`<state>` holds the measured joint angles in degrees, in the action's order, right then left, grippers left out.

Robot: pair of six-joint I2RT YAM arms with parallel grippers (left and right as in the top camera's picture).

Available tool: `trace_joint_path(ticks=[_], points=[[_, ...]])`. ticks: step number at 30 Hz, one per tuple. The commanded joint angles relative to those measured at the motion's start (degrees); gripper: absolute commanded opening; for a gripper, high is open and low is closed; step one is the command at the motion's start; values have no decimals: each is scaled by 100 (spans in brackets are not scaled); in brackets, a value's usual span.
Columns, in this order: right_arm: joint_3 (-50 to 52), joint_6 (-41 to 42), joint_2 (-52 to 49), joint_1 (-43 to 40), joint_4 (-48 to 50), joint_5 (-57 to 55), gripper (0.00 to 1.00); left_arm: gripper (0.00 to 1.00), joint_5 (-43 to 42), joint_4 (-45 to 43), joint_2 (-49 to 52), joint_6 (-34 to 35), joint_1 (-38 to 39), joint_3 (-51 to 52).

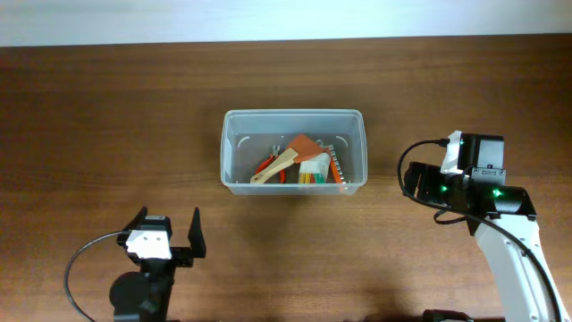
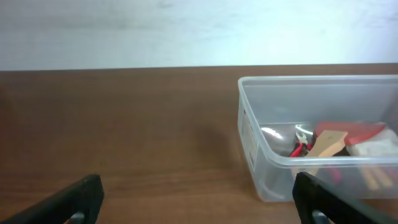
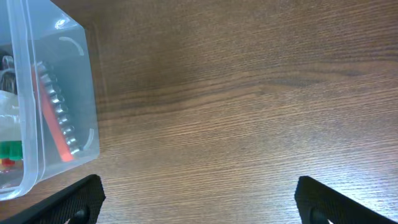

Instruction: Pack container

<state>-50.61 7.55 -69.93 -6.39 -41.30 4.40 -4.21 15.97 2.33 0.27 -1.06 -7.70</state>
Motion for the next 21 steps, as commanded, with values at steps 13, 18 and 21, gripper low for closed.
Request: trace_joint_path(ticks=[13, 18, 21], points=[[-72, 44, 17, 11, 22, -55, 99, 99, 247, -398, -186, -177, 28, 398], [-72, 44, 17, 11, 20, -55, 98, 99, 249, -393, -173, -179, 26, 398], [-72, 44, 17, 11, 20, -55, 99, 99, 249, -393, -170, -179, 26, 398]])
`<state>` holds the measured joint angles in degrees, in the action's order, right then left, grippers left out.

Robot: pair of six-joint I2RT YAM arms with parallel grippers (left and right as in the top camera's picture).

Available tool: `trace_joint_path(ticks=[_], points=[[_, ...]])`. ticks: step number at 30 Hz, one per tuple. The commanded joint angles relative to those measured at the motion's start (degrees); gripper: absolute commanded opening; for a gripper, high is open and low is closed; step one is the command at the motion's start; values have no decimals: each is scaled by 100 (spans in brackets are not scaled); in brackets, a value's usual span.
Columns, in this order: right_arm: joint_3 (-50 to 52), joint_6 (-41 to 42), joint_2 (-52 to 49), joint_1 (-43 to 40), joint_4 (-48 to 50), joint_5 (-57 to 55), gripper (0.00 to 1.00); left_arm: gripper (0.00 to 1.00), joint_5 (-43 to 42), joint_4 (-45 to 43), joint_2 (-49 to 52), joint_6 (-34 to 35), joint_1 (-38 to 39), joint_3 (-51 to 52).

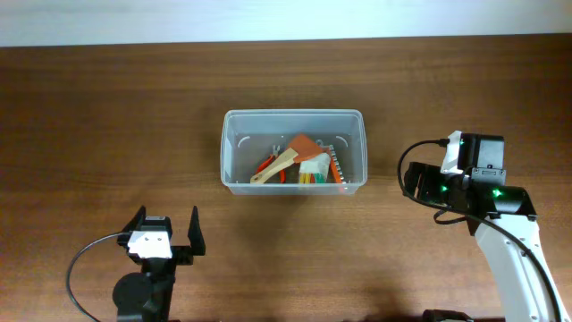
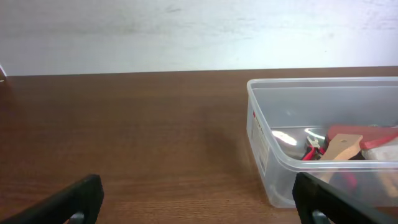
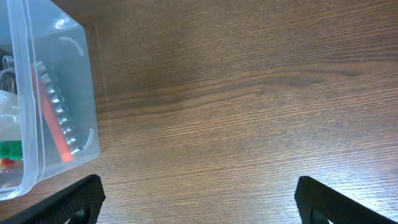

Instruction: Pack container

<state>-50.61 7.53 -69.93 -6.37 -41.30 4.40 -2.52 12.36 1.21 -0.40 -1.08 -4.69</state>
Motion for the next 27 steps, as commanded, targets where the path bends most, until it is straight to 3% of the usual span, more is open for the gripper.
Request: trace_joint_path(ticks=[1, 21, 27], points=[[-72, 46, 17, 9, 20, -55, 99, 99, 81, -33, -59, -111, 28, 96], [-55, 46, 20, 9, 17, -52, 99, 99, 81, -33, -59, -111, 28, 96], [-55, 46, 684, 9, 17, -55, 99, 99, 81, -33, -59, -111, 28, 96]])
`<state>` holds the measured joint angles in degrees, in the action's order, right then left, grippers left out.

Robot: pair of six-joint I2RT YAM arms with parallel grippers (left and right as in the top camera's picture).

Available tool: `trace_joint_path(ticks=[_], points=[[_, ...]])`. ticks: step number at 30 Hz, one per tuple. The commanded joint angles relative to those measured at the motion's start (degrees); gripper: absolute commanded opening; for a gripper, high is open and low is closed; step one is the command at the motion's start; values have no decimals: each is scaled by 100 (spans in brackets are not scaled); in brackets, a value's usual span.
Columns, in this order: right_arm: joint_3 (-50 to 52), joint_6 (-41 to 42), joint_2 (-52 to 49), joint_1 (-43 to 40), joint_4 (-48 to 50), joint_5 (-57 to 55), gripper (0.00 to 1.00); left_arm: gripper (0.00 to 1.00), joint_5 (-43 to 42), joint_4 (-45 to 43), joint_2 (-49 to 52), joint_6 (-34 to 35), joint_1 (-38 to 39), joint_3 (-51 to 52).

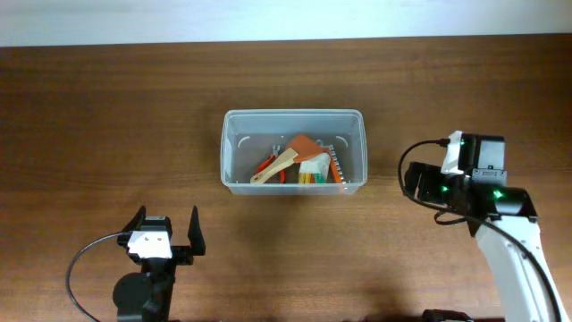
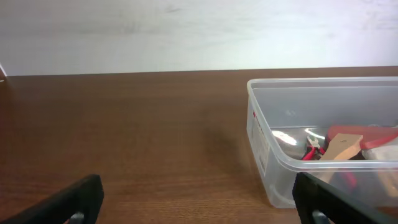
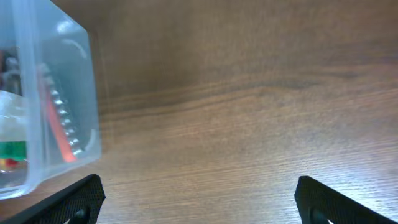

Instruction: Pack container

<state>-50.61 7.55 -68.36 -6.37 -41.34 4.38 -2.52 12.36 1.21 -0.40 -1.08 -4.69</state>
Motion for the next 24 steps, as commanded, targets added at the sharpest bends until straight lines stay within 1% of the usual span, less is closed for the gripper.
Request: trace_joint_path(ticks=[1, 6, 10, 15, 19, 24], points=[[-55, 44, 697, 9, 22, -52, 99, 99, 81, -33, -59, -111, 28, 96], [-55, 37, 1816, 9, 22, -57, 99, 99, 81, -33, -59, -111, 28, 96], [-55, -308, 2765, 9, 15, -503, 99, 99, 81, -33, -59, -111, 28, 96], [81, -743, 3775, 11, -48, -525, 99, 99, 81, -33, -59, -111, 28, 96], [452, -1038, 4575, 11, -44, -507, 99, 99, 81, -33, -59, -111, 28, 96], [1451, -1036, 5718, 9, 63, -352, 99, 99, 81, -33, -59, -111, 28, 96]])
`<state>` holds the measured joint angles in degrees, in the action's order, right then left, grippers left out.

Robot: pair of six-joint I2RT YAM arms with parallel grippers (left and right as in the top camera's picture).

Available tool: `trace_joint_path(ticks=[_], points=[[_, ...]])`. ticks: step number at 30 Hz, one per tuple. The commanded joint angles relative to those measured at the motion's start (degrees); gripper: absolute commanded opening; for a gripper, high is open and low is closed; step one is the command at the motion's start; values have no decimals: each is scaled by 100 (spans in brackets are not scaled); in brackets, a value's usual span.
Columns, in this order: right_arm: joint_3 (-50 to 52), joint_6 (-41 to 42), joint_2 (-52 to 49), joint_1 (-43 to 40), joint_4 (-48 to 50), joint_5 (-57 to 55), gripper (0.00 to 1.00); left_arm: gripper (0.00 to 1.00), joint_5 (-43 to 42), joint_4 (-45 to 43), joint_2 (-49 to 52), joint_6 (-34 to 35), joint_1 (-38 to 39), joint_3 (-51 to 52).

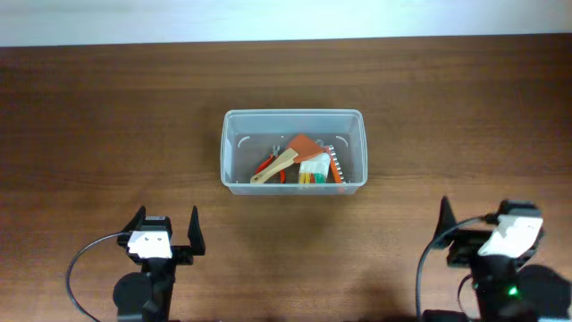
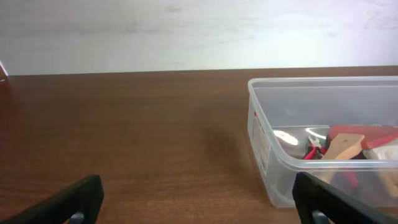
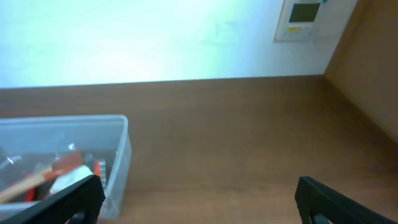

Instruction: Pack container

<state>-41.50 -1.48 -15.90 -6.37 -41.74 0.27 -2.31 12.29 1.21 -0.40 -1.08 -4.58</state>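
A clear plastic container (image 1: pixel 293 114) stands at the middle of the brown table. Inside lie a wooden spatula (image 1: pixel 275 166), red-handled pliers, an orange piece and a white packet. My left gripper (image 1: pixel 167 224) sits at the front left, open and empty; in its wrist view the container (image 2: pixel 323 82) is ahead to the right of the gripper (image 2: pixel 199 205). My right gripper (image 1: pixel 487 228) sits at the front right, open and empty. Its wrist view has the container (image 3: pixel 62 119) ahead on the left of the gripper (image 3: pixel 199 202).
A pale wall runs behind the table, with a small white panel (image 3: pixel 301 18) on it. A brown wooden surface (image 3: pixel 370 68) rises at the right of the right wrist view. Black cables loop beside both arm bases.
My right gripper has moved from just right of the container's end to the front right of the table; its camera now faces the wall instead of looking down. The left gripper has not moved.
At the oldest moment my left gripper was open at the front left and my right gripper open beside the container's right end. The left then stood slightly further back and stayed there. The right held its place until now, when it is at the front right.
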Motion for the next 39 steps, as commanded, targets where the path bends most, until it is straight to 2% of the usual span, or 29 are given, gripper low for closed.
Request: trace_joint_path(ticks=[1, 9, 14, 25, 31, 39], points=[[691, -133, 586, 9, 177, 81, 99, 99, 59, -26, -59, -111, 28, 85], [2387, -131, 1167, 9, 1784, 518, 99, 99, 59, -26, -59, -111, 28, 85], [3095, -131, 1322, 9, 2638, 664, 99, 99, 59, -26, -59, -111, 28, 85], [3397, -136, 1572, 11, 2765, 667, 99, 99, 59, -26, -59, -111, 28, 85], [3482, -590, 1572, 48, 2765, 962, 99, 99, 59, -26, -59, -111, 28, 85], [3539, -601, 1572, 46, 2763, 966, 99, 99, 59, -26, -59, -111, 28, 85]])
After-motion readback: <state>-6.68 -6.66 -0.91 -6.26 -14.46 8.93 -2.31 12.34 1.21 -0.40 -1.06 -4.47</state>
